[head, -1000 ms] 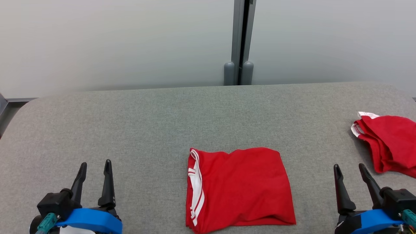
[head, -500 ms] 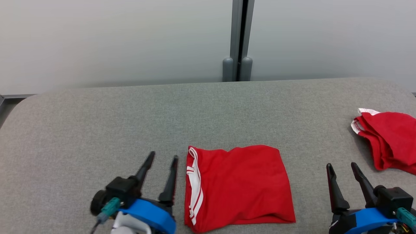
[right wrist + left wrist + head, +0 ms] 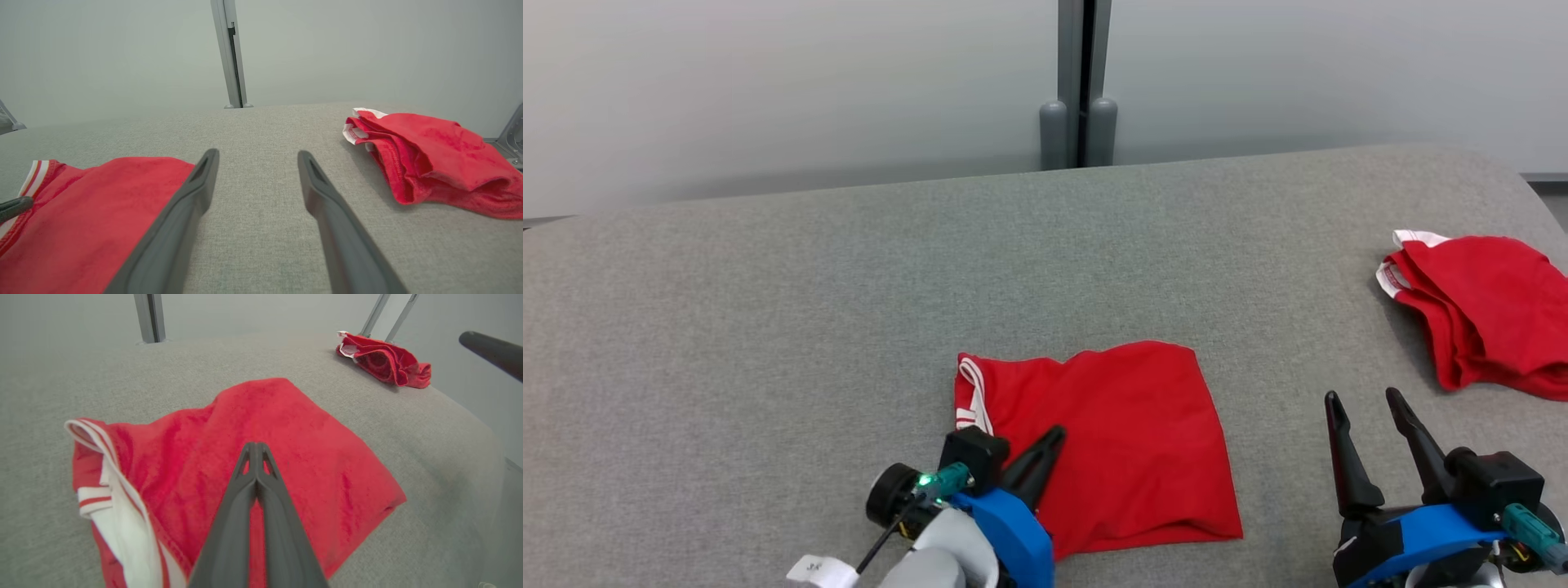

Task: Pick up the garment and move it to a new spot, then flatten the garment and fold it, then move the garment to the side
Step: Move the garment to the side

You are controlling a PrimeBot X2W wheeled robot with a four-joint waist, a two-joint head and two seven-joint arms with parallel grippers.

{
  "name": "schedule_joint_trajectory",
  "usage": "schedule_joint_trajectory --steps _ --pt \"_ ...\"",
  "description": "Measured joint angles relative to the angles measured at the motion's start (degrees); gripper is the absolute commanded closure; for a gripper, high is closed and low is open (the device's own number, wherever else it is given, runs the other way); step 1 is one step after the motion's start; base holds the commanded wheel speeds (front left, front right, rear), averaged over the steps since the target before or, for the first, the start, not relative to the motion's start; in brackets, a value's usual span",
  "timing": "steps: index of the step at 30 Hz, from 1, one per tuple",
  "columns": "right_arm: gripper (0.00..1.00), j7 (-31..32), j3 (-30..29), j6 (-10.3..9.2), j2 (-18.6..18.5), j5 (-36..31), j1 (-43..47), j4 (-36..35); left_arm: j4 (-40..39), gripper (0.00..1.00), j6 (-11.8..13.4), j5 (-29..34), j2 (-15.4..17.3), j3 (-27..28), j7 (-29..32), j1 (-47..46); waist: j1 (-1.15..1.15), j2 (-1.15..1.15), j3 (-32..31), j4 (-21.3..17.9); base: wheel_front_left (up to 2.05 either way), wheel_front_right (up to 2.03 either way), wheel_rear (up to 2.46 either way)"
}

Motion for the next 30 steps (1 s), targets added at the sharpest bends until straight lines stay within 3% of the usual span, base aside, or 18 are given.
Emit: schedule_joint_trajectory --steps 6,9,23,30 --pt "0.00 -0.3 0.4 0.00 0.0 0.0 -1.2 0.6 8.7 1.00 5.4 -0.3 -0.2 2.3 0.9 -4.5 0.00 0.00 1.0 -1.1 0.00 0.00 0.00" --pt "0.00 -0.7 0.2 0.00 0.0 0.2 -1.2 1.1 10.9 1.00 6.6 -1.6 -0.3 3.1 1.2 -4.6 0.00 0.00 1.3 -1.0 0.00 0.00 0.00" --pt "0.00 -0.6 0.4 0.00 0.0 0.6 -1.2 1.8 15.3 1.00 6.0 -4.7 2.4 5.5 -1.7 -3.6 -0.01 0.00 0.5 1.1 0.00 0.00 0.00" --pt "0.00 -0.2 0.1 0.00 0.0 0.7 -0.9 1.9 12.4 1.00 5.3 -6.1 3.8 8.5 -7.7 -3.4 -0.01 0.00 -1.2 2.1 0.00 0.00 0.00"
